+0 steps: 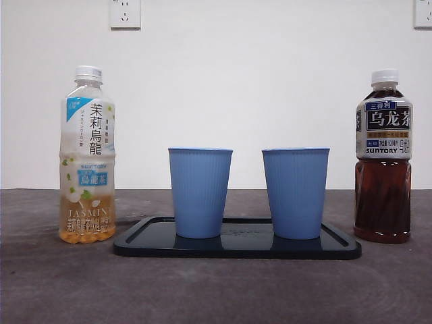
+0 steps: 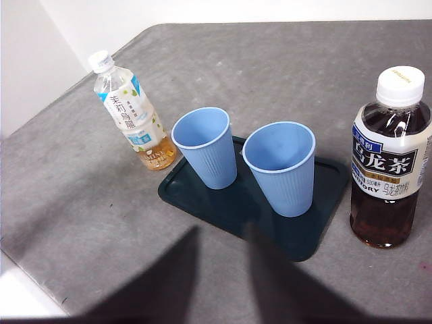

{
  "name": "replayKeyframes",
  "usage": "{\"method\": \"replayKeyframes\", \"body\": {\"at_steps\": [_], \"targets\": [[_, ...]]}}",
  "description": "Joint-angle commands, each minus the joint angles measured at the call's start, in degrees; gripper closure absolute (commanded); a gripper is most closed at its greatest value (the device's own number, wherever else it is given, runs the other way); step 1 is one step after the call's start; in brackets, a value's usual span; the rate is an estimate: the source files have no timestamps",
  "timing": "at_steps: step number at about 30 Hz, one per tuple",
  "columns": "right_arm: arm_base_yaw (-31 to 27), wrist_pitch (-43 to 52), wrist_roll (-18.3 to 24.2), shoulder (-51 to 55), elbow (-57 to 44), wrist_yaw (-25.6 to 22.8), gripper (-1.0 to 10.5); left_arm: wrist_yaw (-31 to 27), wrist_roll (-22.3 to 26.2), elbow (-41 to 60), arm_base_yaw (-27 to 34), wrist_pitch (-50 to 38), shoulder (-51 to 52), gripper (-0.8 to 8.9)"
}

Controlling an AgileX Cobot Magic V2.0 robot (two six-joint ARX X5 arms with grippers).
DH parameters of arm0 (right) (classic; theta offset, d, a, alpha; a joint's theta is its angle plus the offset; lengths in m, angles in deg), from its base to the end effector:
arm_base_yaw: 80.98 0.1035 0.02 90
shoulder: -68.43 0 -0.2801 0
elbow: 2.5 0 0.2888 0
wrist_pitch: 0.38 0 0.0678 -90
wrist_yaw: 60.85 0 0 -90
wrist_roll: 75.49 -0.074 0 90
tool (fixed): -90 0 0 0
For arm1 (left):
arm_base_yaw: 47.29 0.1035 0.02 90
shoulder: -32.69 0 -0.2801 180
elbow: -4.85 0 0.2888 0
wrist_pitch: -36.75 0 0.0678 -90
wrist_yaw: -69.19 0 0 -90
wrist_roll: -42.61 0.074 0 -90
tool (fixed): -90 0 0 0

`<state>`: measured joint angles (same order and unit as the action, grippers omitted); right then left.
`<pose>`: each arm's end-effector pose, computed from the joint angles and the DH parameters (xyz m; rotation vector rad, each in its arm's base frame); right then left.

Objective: Pour the drink into the cup

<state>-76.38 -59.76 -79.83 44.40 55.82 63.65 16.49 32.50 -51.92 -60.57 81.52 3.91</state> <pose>0.1157 0.0514 0.3257 0.1868 0.4568 0.6551 0.1365 -0.0783 0.3373 -0.2266 0.3728 -0.8487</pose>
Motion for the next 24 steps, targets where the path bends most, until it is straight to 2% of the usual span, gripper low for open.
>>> {"method": "replayKeyframes", "body": {"at_steps": [1,3,5,16,21,24], "targets": [[0.2,0.2,-0.8,-0.2,0.9,0.0,5.8,0.0,0.9,-0.9,-0.2,-0.6,-0.1,4.25],[0.2,0.2,-1.2,-0.2,0.9,0.0,5.1,0.0,0.9,-0.9,-0.2,-0.7,-0.1,3.25],[0.2,0.2,-1.2,-0.2,0.9,0.0,4.6,0.0,0.9,-0.9,-0.2,-0.6,-0.1,2.81],[0.2,0.2,-1.3,-0.2,0.9,-0.2,4.5,0.0,0.5,-0.9,-0.2,-0.7,-0.1,2.83],[0.2,2.6,-2.5,-0.2,-0.5,-6.6,4.5,0.0,0.7,-0.9,-0.2,-0.7,-0.5,2.83],[0.2,7.7,-4.8,-0.2,-3.9,-8.0,4.5,0.0,1.4,-0.9,-0.2,-0.8,-1.1,2.83]]}}
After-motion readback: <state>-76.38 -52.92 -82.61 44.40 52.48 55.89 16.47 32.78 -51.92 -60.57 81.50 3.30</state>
